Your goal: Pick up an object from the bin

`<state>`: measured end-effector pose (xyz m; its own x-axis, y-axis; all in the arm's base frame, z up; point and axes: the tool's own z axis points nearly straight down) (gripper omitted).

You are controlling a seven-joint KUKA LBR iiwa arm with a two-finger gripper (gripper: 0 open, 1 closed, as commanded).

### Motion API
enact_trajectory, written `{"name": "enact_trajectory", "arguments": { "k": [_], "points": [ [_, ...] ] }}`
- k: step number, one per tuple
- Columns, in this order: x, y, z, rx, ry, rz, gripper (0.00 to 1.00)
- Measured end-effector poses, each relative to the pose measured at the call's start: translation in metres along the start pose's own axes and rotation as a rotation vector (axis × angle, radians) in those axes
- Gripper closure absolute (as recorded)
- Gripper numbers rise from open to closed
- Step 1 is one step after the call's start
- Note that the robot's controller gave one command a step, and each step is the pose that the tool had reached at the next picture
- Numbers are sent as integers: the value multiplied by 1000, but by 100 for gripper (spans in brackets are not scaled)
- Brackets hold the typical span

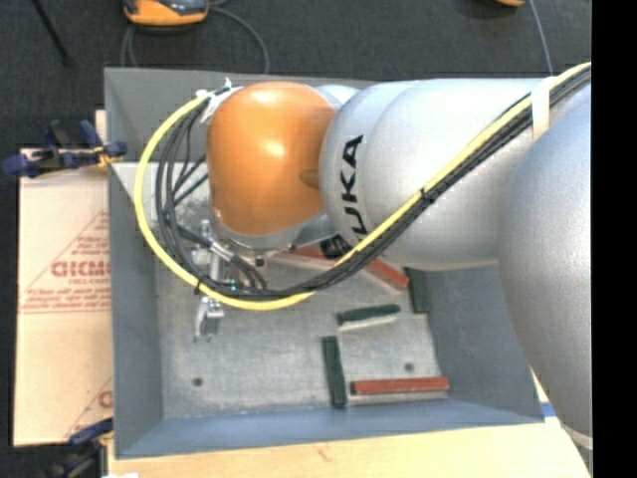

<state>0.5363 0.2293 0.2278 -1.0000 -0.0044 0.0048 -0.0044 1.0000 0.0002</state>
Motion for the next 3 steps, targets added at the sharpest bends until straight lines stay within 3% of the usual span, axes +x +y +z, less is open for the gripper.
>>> {"name": "enact_trajectory", "arguments": {
  "k": [1,2,3],
  "points": [
    [-2,-1,-4,-2,-8,4,0],
    [24,0,39,-1,-12,-66,0],
    [10,4,99,0,-9,-125,0]
  ]
}}
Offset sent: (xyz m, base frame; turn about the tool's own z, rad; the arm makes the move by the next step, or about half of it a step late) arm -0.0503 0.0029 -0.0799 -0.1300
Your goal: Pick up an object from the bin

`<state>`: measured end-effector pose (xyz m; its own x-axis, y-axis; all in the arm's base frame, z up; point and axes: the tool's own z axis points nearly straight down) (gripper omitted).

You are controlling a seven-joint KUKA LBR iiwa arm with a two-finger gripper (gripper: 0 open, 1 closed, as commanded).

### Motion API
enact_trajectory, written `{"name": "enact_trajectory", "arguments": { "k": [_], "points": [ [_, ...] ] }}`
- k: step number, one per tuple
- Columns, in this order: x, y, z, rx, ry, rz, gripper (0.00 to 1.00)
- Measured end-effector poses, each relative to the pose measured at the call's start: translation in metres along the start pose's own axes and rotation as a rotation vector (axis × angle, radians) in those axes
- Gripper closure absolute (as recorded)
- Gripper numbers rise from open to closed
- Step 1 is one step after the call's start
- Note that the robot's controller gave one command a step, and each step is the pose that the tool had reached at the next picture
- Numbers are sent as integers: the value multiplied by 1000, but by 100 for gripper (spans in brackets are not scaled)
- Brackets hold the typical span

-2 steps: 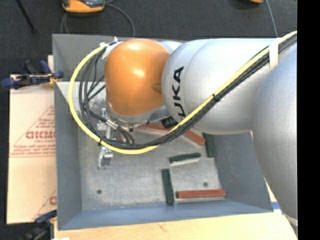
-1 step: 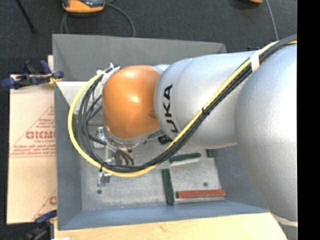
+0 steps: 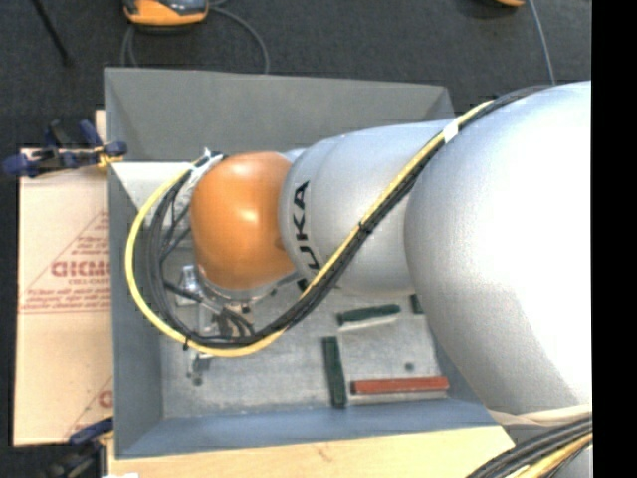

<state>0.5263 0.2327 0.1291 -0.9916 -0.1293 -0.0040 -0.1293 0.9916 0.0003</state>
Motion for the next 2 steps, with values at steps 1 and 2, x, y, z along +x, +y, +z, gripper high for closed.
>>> {"name": "enact_trajectory", "arguments": {
  "k": [1,2],
  "points": [
    [17,-77,48,-1,2,-55,100],
    [17,-77,49,-1,2,-53,0]
  ]
}}
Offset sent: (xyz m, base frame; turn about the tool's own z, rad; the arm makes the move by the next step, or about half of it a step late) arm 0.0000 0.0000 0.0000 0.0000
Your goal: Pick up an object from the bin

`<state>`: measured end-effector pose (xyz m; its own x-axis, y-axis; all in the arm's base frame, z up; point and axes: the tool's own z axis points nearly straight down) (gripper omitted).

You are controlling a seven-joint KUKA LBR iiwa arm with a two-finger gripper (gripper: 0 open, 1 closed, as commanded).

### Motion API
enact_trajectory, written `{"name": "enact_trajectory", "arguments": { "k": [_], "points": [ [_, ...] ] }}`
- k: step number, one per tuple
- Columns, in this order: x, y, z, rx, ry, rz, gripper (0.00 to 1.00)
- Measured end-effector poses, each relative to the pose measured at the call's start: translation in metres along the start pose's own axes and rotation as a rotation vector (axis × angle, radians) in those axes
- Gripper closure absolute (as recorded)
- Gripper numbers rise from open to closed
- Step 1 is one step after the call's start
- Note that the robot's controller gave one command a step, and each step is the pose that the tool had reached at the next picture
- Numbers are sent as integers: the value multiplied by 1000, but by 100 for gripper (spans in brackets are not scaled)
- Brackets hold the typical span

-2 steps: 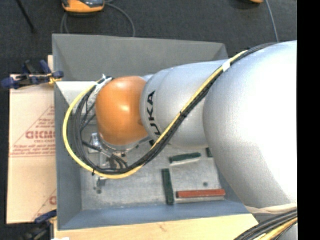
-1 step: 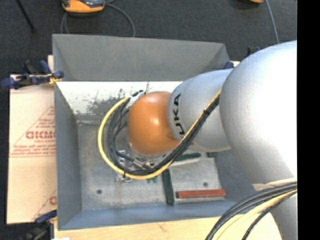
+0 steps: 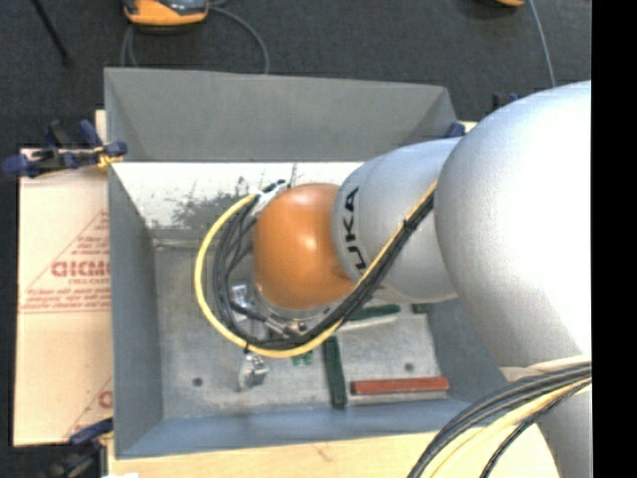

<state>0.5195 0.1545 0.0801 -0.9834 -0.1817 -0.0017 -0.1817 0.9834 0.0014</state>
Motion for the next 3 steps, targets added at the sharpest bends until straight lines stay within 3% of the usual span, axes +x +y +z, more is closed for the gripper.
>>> {"name": "enact_trajectory", "arguments": {
  "k": [1,2,3],
  "points": [
    [0,0,0,0,0,0,0],
    [-5,-47,-53,1,5,-45,0],
    [-11,-73,-84,4,-7,-35,0]
  ]
}}
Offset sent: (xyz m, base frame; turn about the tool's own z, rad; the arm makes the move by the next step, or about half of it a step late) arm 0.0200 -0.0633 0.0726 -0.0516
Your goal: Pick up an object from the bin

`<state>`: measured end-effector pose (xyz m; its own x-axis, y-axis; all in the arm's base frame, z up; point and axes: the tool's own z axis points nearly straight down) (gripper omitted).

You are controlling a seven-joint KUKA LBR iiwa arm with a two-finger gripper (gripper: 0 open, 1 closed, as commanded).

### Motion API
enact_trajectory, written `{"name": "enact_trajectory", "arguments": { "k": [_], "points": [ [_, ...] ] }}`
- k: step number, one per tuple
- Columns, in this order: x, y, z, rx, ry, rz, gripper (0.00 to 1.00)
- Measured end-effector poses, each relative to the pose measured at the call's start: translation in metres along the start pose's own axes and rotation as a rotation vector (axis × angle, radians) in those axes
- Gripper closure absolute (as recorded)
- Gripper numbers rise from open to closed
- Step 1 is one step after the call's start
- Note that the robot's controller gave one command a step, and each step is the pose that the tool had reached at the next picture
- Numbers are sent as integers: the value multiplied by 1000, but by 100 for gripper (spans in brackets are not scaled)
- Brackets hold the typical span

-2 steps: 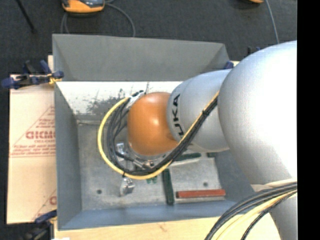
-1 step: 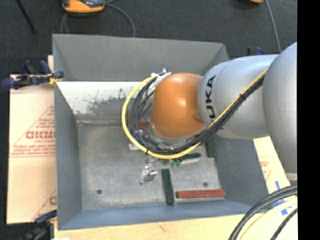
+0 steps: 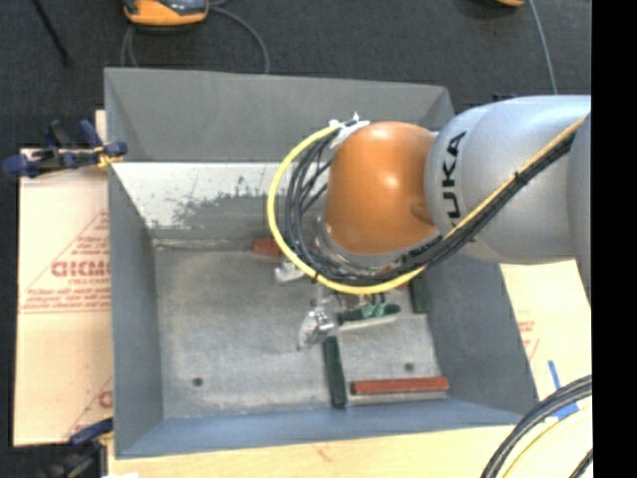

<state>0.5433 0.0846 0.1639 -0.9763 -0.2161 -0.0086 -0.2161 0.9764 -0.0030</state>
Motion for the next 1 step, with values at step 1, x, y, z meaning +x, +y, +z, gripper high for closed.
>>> {"name": "enact_trajectory", "arguments": {
  "k": [1],
  "points": [
    [6,-20,2,-4,5,-77,0]
  ]
}}
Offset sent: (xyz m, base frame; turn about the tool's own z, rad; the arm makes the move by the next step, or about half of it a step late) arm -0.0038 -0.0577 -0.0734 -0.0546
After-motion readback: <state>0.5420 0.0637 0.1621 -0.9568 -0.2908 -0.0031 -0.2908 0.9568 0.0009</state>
